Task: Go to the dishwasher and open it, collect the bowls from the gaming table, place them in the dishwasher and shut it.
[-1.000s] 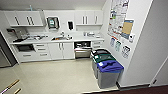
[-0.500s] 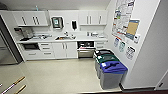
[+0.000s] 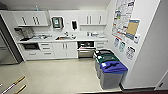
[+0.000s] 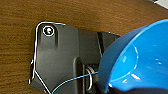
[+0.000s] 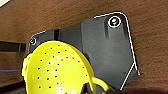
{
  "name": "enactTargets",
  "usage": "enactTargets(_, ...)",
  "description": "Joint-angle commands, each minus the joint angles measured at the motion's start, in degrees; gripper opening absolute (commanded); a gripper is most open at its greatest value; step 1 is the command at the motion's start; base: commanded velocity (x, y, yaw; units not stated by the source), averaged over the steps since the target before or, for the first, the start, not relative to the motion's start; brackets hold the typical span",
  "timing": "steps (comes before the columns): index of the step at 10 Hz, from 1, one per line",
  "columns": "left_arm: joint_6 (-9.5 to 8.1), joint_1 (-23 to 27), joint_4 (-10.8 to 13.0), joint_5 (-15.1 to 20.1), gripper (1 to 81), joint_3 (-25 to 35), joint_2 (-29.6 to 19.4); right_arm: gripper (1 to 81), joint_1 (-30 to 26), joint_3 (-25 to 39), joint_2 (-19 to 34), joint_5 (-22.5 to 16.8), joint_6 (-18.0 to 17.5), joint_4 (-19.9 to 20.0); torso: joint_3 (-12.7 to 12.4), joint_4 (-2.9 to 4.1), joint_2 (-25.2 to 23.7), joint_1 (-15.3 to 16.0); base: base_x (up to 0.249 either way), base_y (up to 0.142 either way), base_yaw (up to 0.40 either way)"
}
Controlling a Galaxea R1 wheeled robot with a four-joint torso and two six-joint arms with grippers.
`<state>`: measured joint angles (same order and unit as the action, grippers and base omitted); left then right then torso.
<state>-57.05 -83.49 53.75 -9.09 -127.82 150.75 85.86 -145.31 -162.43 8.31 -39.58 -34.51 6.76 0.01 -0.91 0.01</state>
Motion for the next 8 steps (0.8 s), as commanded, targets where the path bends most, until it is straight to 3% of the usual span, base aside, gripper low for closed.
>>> enactTargets(1, 0.01, 2.3, -0.4, 0.4, 1.0, 0.5, -1.8, 1.0, -2.1, 0.0, 0.8, -2.2, 0.2, -0.6, 0.0, 0.00, 0.0, 0.0, 0.000, 0.000, 0.000)
enactTargets(3, 0.01, 2.4, -0.4, 0.4, 1.0, 0.5, -1.8, 1.0, -2.1, 0.0, 0.8, -2.2, 0.2, -0.6, 0.0, 0.00, 0.0, 0.0, 0.000, 0.000, 0.000)
enactTargets(8, 0.01, 2.3, -0.4, 0.4, 1.0, 0.5, -1.6, 1.0, -2.2, -0.1, 0.8, -2.2, 0.2, -0.6, 0.0, 0.00, 0.0, 0.0, 0.094, 0.000, 0.000)
